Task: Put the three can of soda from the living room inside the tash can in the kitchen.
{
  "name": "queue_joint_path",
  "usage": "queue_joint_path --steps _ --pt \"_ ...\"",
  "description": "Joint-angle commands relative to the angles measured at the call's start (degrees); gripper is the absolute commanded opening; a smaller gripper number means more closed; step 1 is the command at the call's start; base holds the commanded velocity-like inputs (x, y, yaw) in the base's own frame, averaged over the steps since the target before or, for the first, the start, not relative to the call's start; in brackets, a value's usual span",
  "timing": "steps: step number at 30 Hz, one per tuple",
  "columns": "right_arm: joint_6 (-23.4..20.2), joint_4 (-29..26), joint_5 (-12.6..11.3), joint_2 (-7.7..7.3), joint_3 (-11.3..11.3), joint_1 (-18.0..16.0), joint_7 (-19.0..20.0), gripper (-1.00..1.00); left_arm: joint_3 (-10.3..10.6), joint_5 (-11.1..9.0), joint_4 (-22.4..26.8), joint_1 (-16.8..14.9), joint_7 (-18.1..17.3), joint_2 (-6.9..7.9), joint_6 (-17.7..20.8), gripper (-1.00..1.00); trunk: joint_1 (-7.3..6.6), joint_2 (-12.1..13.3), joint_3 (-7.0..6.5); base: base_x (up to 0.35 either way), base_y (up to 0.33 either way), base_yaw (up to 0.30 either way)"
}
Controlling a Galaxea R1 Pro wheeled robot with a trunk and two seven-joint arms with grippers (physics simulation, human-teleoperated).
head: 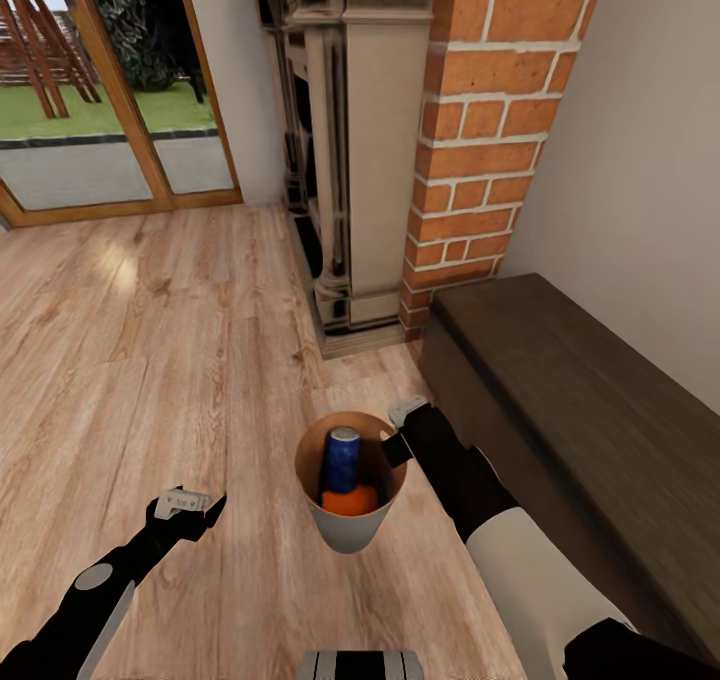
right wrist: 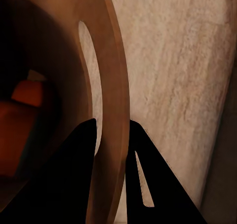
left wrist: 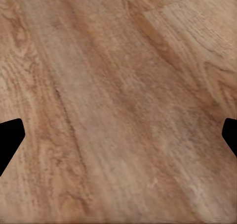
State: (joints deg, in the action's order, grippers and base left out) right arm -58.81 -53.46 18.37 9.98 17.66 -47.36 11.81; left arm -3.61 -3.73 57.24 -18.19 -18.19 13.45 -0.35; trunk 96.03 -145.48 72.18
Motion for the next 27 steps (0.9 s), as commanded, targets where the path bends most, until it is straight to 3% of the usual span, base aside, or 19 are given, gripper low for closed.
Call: queue_joint_path --steps 1,12,21,27 --pt "-0.08 -0.07 -1.21 0.02 -0.05 0.11 0.32 -1.00 0.00 0.01 -0.01 0.00 0.00 0.00 -0.01 1.00 0.01 -0.02 0.22 0.000 0.000 0.000" --pt "0.16 -0.07 -1.20 0.02 -0.41 0.55 0.37 -1.00 0.00 0.06 -0.03 0.00 0.00 0.00 -0.01 1.00 0.30 -0.17 2.66 0.000 0.000 0.000" --pt "0.33 -0.07 -1.16 0.02 -0.50 1.00 0.40 -1.00 0.00 0.12 -0.03 0.00 -0.04 0.00 -0.01 1.00 0.30 -0.17 2.66 0.000 0.000 0.000" --pt "0.36 -0.07 -1.14 0.02 -0.38 1.39 0.40 -1.00 0.00 0.13 -0.03 0.00 -0.07 0.00 -0.01 1.00 0.45 -0.25 3.99 0.000 0.000 0.000"
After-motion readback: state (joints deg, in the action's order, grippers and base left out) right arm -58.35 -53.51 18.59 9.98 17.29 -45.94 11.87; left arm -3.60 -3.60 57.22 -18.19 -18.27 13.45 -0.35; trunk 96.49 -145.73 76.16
